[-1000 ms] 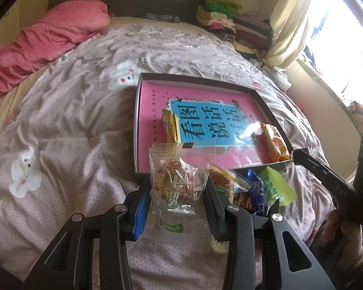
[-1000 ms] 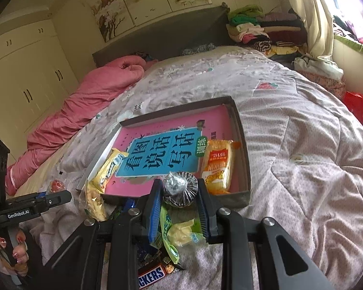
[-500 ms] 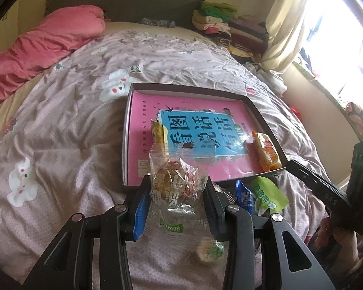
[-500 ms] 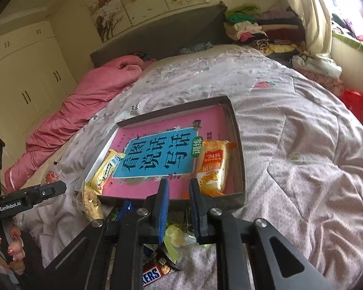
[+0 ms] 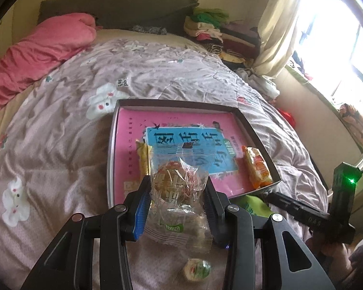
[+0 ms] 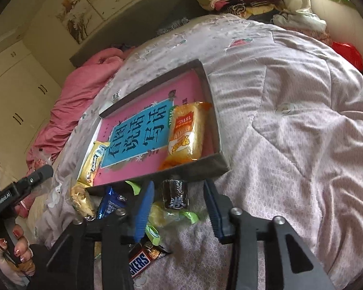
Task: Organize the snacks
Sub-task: 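Grasp and lift the clear pastry bag with the left tool while the right tool nears the foil cup, then carry the pastry bag over the tray with the left tool while the right tool grasps the foil cup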
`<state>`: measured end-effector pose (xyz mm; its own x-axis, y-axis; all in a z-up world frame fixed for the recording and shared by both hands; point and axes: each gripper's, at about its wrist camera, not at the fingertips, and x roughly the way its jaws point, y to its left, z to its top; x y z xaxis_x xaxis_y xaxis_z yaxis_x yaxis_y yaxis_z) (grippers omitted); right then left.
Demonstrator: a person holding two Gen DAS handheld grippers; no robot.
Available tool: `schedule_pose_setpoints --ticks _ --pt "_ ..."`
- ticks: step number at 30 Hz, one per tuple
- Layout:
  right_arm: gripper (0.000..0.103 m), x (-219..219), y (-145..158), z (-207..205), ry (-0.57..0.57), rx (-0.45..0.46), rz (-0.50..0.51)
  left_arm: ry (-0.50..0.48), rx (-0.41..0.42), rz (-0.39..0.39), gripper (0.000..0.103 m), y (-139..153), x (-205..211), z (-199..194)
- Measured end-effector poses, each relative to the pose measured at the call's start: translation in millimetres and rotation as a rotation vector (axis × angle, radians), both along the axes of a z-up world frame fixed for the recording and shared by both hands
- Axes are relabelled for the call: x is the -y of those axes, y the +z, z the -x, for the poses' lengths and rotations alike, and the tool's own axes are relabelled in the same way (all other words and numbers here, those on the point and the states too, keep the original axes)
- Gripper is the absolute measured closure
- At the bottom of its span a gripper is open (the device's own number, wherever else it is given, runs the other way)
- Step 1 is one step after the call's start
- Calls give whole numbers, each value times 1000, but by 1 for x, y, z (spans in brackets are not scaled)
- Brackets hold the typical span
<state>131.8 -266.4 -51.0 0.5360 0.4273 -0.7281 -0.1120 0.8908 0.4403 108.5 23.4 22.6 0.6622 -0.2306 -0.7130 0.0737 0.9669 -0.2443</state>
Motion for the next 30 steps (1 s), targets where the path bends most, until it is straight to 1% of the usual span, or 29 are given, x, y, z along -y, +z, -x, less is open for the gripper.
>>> schedule_pose_setpoints --ticks 2,7,11,13,14,15,16,19,22,26,30 --pt "52 -4 -2 -2 8 -7 9 -7 -1 -2 61 0 3 -4" --pt "52 -16 -11 -7 52 -29 39 -22 -14 11 61 -3 11 -16" --pt "52 -19 -18 -12 59 -46 55 -32 -23 10 61 -5 18 -26" --pt "57 -19 -21 -15 56 -57 58 -35 -26 14 61 -7 20 -30" --pt "63 -20 -22 -16 57 -58 59 -35 -27 15 61 -7 21 -31" --pt "72 -20 -21 -16 57 -56 62 -35 -27 15 61 -8 22 -33" --pt "75 -20 -20 -15 59 -47 64 -35 -27 15 61 -9 24 -35" --pt "75 -22 -10 -8 79 -12 87 -33 -31 13 61 -10 25 -40" --pt "75 -20 4 1 93 38 73 -25 -36 18 61 -12 24 -43" --pt "75 -13 25 3 67 145 66 -17 -46 14 61 -15 24 -47" --pt "75 -8 34 -4 30 190 75 -12 -53 8 61 -18 26 -54"
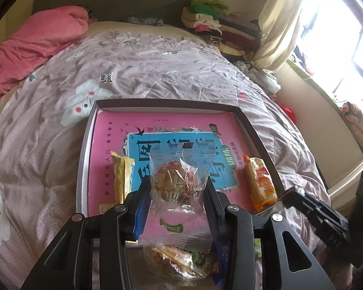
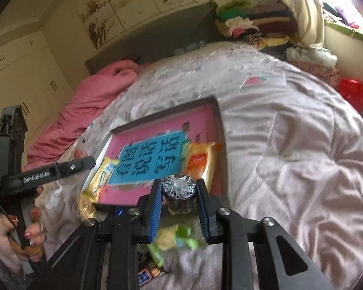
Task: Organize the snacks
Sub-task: 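Carry the pastry bag over the tray with the left tool while the right tool grasps the foil cup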
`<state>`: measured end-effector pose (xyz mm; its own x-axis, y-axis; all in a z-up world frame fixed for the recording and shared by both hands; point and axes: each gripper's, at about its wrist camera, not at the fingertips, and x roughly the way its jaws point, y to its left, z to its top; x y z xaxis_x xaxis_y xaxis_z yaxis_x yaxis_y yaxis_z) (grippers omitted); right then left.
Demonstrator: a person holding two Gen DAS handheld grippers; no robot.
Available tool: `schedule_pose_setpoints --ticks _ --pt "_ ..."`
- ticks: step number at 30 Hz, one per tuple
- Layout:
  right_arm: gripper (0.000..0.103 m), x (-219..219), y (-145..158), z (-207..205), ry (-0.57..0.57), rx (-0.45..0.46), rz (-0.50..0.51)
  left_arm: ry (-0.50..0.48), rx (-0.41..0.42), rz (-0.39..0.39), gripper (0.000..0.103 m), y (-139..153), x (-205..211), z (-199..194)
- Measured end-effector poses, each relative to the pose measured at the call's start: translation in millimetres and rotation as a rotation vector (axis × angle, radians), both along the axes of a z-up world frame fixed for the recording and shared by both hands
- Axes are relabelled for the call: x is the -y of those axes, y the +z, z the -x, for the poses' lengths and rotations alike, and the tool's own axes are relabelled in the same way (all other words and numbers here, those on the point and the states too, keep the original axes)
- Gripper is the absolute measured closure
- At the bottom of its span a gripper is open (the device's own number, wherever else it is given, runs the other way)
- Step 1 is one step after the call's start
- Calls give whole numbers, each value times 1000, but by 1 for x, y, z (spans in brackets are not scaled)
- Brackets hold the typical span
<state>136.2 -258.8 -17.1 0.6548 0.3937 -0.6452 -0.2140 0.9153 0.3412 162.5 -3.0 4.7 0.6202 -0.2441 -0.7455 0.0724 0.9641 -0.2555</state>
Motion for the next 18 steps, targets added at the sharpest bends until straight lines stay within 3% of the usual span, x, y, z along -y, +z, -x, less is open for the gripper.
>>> schedule_pose_setpoints --ticks 18 --pt "75 23 -9 -26 -121 2 -3 -26 -66 -26 61 -29 15 -14"
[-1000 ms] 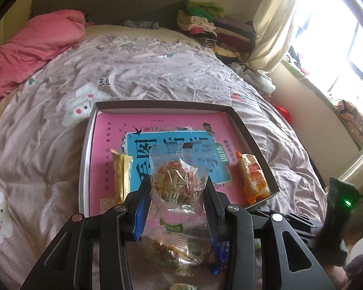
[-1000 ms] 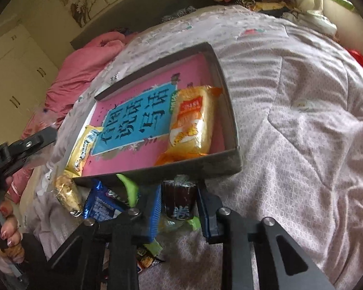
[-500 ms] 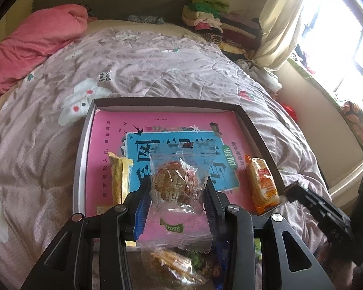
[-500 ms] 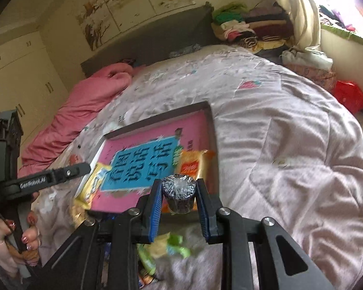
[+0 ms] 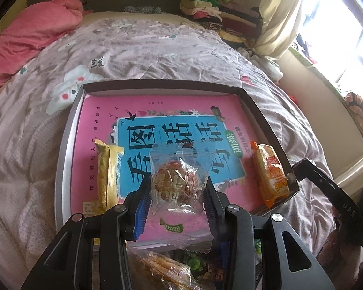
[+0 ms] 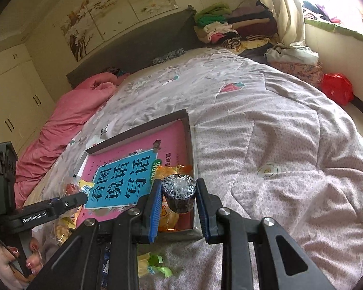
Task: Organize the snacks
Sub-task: 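Carry the pastry bag over the tray with the left tool while the right tool grasps the foil cup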
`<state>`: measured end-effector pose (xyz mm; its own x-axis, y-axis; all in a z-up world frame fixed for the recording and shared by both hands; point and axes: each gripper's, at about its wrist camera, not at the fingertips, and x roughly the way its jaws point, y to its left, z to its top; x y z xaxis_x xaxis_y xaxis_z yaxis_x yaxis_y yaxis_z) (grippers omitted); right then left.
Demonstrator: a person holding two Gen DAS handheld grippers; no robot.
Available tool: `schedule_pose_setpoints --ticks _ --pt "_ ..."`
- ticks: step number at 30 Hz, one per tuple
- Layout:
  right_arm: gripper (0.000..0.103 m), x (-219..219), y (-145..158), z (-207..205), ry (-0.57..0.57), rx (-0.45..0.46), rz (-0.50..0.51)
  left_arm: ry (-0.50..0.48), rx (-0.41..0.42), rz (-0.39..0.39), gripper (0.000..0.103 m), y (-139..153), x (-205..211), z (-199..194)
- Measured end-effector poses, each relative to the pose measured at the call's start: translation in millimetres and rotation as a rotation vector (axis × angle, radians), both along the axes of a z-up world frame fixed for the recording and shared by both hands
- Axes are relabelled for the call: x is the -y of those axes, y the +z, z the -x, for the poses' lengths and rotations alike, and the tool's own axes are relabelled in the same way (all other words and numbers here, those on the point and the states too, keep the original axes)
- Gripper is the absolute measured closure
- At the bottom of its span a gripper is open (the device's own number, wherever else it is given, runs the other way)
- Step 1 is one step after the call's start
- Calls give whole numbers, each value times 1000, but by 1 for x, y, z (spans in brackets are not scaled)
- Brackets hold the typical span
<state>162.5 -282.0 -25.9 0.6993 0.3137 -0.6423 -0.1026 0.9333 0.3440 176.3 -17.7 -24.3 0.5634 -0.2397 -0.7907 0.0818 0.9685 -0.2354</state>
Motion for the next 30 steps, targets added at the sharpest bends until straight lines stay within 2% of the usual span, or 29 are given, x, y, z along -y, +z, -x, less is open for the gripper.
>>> schedule_pose_setpoints --ticks 30 --pt "75 -37 -19 1 103 -64 63 -19 -62 -44 61 -22 6 -1"
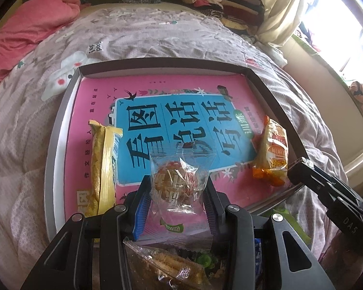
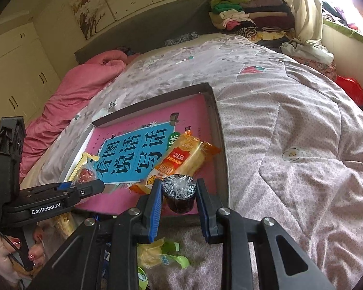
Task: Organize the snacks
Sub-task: 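Carry the pastry bag over the tray with the left tool while the right tool grasps the foil cup, then lower the pastry bag into the tray with the left tool while the right tool releases the foil cup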
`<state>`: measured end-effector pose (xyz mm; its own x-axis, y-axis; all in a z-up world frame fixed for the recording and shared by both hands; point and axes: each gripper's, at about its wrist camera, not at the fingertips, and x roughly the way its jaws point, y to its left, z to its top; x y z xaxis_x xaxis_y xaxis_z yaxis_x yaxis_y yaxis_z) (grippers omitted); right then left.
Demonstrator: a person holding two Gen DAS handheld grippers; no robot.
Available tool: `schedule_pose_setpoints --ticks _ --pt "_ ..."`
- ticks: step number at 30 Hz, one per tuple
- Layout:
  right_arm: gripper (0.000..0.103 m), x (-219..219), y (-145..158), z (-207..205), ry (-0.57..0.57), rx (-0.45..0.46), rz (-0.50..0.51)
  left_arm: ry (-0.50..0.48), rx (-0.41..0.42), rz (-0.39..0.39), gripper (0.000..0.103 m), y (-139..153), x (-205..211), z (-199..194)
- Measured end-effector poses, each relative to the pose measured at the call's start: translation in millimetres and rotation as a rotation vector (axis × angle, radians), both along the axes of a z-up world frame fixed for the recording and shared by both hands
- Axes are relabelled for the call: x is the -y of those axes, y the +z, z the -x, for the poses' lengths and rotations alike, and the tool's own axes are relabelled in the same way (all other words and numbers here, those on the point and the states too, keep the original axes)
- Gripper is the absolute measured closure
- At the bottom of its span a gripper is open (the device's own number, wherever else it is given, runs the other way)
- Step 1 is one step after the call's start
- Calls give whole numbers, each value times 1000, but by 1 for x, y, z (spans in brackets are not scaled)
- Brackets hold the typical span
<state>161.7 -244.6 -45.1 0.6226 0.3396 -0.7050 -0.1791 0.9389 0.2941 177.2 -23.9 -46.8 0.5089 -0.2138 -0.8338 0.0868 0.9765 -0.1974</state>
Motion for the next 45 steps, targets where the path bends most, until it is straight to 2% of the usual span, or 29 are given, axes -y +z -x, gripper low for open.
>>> schedule_pose_setpoints --ticks 4,11,37,45 --pt "75 -2 2 3 -3 7 51 -4 -4 -4 60 0 0 1" --pt "75 -1 4 5 -7 8 72 -6 -21 -10 60 -2 1 3" --pt "75 13 10 13 -32 7 44 -3 -25 -2 59 5 -6 12" --pt "74 13 11 14 -34 5 31 4 -12 15 53 14 -12 16"
